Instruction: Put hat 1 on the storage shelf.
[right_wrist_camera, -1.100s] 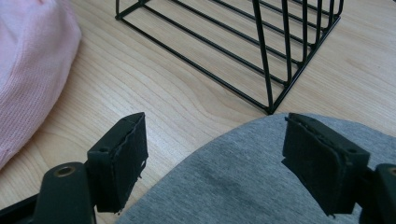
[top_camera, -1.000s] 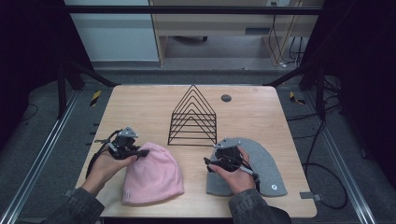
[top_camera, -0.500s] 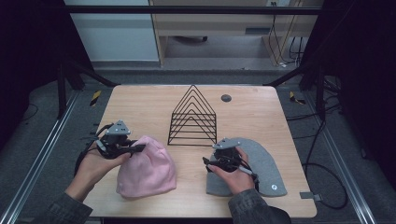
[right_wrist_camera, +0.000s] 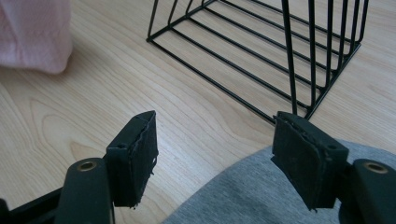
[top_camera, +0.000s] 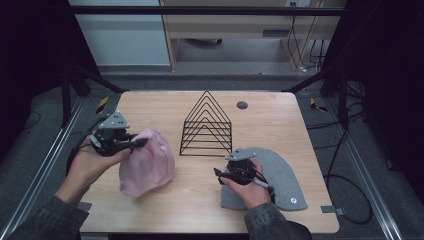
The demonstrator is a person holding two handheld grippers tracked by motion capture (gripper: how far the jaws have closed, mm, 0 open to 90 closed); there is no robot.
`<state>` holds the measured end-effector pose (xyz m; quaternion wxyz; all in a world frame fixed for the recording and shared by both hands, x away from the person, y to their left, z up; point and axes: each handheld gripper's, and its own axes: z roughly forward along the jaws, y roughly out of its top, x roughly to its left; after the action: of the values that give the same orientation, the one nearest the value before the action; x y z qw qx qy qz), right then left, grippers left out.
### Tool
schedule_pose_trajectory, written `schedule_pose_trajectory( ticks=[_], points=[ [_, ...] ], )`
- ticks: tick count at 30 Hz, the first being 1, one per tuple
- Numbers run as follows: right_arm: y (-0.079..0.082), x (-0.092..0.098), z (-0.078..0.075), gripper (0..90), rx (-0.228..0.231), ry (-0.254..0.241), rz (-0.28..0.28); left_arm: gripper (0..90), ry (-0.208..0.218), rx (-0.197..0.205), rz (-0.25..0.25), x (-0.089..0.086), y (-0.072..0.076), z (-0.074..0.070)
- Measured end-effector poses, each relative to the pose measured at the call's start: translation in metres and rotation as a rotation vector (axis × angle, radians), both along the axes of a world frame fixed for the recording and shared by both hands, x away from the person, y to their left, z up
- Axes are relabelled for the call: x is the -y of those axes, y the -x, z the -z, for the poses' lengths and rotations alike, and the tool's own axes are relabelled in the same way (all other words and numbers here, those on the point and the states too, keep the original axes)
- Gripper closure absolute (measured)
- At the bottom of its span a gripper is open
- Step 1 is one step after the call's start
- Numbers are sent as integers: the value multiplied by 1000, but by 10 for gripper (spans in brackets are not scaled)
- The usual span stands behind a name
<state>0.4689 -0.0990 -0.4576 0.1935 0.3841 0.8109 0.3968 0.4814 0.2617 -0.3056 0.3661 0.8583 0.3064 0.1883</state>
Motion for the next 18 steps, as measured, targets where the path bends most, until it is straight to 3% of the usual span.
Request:
schedule_pose_trajectory(
  ticks=[4, 8, 18],
  points=[
    [2, -3, -6, 325, 15, -32, -11, 763, 15, 31, -5, -3, -5, -16],
    [5, -11, -19, 364, 65, -50, -36, 762, 38, 56, 4, -7, -11, -29],
    [5, -56, -51, 498, 86, -86, -175, 760, 36, 94, -14, -4, -13, -58]
  ],
)
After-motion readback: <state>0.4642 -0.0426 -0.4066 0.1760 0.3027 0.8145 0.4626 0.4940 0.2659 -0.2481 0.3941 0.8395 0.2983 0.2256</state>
